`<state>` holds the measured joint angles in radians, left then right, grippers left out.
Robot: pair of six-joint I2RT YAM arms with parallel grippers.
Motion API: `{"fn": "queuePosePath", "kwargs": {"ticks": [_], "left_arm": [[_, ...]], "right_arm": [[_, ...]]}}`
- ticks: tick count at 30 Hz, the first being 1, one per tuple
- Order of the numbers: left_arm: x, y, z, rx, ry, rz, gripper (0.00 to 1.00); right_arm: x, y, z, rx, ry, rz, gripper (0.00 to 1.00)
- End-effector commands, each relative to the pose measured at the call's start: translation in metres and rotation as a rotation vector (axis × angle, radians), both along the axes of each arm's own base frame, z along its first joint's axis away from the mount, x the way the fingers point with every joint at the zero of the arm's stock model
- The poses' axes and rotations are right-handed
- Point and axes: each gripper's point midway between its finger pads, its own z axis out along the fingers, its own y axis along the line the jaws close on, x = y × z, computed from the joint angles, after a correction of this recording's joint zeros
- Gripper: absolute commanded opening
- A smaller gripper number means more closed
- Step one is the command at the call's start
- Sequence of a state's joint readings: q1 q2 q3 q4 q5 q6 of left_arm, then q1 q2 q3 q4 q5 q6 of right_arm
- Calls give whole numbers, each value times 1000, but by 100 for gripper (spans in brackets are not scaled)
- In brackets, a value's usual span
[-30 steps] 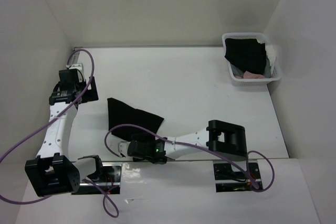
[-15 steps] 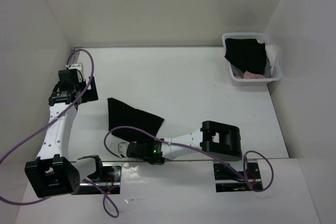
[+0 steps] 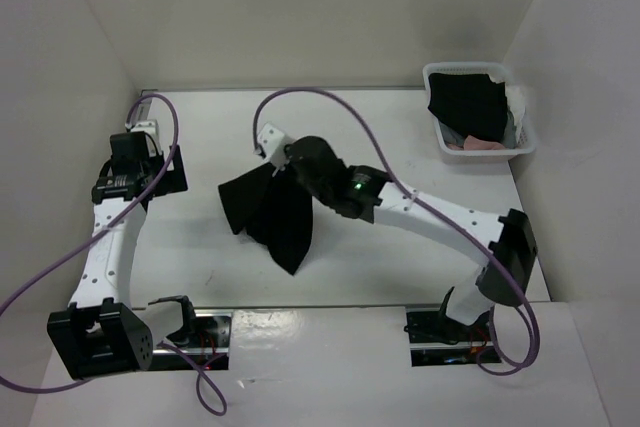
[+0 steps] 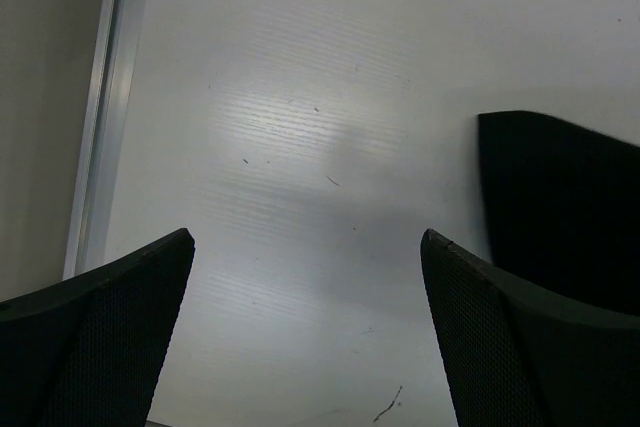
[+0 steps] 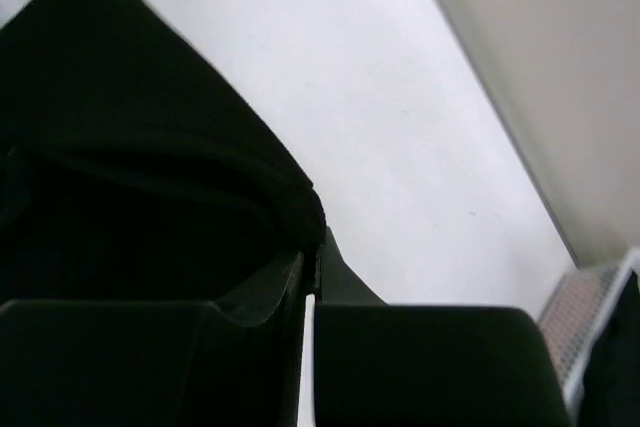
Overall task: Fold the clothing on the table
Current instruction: Flatten the skirt out
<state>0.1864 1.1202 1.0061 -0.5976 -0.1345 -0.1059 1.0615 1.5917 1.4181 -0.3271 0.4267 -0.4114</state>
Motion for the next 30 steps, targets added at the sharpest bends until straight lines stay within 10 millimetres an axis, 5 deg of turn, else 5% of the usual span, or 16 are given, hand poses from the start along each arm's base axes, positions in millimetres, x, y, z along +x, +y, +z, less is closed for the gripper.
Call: {"fn": "queuePosePath", "kwargs": {"ticks": [1,5,14,21,30], "left_arm": [[5,-4,22,-3,-84,-31,100],[4,-6,25,-1,-94,-45,100],[3,-9,23,-7,-94,-66,100],[3,-9,31,-1,-123,-67,100],[0,-8,37,11,-150,-60,100]], "right_arm": [[5,-18,23,81,29,-20,0],[35,-48,45,152,7,-118,0],[43,-88,117,257,-120,-242,0],[26,-75,154,340,-84,-132,0],[-20,-62,151,304,-15,101,0]]}}
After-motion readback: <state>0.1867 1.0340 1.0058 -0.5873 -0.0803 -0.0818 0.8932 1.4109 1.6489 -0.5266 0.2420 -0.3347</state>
